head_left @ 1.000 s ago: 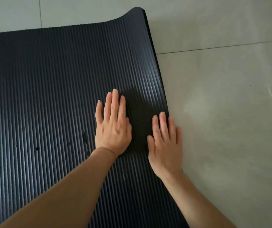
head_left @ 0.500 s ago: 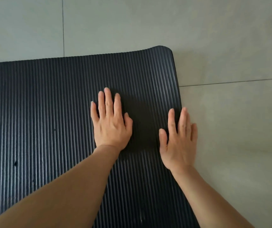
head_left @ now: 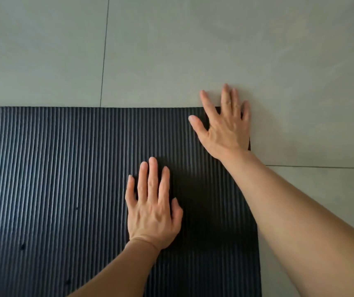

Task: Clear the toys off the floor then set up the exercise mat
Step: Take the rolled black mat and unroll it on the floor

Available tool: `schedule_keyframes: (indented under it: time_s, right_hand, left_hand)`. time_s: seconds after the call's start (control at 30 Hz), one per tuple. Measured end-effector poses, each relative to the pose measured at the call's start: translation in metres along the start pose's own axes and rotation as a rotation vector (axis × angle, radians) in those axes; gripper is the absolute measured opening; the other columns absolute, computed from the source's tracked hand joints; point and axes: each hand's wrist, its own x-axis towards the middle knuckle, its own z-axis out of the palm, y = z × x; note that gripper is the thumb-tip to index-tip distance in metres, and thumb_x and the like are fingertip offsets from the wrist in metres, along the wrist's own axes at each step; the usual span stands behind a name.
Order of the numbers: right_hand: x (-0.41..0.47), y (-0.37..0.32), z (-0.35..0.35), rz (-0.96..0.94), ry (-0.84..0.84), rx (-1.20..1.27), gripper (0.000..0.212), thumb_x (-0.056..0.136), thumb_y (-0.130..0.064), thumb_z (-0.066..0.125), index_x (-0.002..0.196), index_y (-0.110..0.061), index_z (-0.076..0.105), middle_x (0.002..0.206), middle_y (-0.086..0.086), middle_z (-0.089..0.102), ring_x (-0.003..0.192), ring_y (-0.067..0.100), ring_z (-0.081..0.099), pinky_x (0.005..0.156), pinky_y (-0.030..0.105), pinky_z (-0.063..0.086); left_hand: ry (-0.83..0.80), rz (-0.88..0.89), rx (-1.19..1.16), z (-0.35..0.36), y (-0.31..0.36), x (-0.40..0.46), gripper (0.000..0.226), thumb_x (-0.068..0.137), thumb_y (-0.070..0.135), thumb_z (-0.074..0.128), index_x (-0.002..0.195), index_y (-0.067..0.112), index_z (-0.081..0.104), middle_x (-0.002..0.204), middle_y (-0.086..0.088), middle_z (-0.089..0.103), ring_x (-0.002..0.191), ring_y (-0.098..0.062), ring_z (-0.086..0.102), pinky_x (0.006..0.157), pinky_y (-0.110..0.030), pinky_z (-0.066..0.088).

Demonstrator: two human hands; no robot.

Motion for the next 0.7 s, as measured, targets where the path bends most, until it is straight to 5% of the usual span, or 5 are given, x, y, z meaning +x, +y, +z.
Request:
schedule_keyframes:
  time_s: [0.23, 0.47, 0.7]
  right_hand:
    - [0.005, -0.002, -0.001, -0.025, 0.045, 0.005, 0.066, 0.09, -0.064, 0.012, 0.148, -0.034, 0.003, 0.157, 0.014, -0.002, 0.146, 0.029, 0.0, 0.114, 0.052, 0.004]
    - [-0.008, -0.001, 0.004, -0.055, 0.054, -0.02, 0.068, 0.09, -0.063, 0.007, 0.148, -0.031, -0.006, 0.157, 0.014, -0.01, 0.145, 0.031, -0.002, 0.114, 0.052, -0.002]
    - [-0.098, 0.008, 0.037, -0.083, 0.145, -0.015, 0.07, 0.089, -0.059, 0.021, 0.149, -0.022, 0.016, 0.155, 0.017, 0.016, 0.143, 0.036, 0.016, 0.112, 0.054, 0.015]
  left_hand:
    - [-0.011, -0.012, 0.001, -0.002, -0.001, 0.002, 0.069, 0.079, 0.038, 0.038, 0.141, 0.011, 0.027, 0.154, -0.009, 0.013, 0.146, -0.021, -0.005, 0.114, -0.048, 0.009]
    - [0.013, -0.011, -0.006, -0.003, -0.002, 0.003, 0.066, 0.08, 0.038, 0.038, 0.139, 0.011, 0.031, 0.152, -0.013, 0.02, 0.141, -0.028, 0.016, 0.113, -0.047, 0.012]
    - [0.017, -0.005, -0.029, -0.004, -0.003, 0.002, 0.063, 0.08, 0.038, 0.037, 0.136, 0.01, 0.037, 0.151, -0.017, 0.029, 0.14, -0.029, 0.018, 0.111, -0.048, 0.013]
